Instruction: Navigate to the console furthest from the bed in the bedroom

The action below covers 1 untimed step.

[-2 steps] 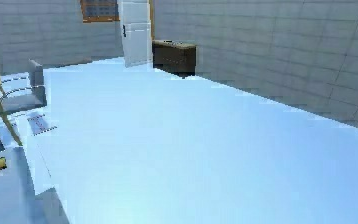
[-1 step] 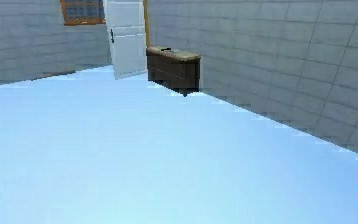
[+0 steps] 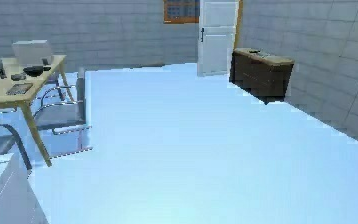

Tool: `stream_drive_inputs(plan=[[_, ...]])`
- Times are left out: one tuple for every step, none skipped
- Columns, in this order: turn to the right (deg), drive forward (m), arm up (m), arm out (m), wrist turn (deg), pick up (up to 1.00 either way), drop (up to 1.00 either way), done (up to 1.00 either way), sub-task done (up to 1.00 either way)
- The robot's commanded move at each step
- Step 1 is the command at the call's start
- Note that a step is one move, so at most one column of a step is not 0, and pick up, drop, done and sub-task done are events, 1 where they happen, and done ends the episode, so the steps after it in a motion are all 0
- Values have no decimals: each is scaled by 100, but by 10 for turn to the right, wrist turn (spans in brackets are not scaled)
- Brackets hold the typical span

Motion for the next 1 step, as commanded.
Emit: stream_drive_inputs(plan=[[0, 100, 0, 0, 0, 0, 0, 0, 0]])
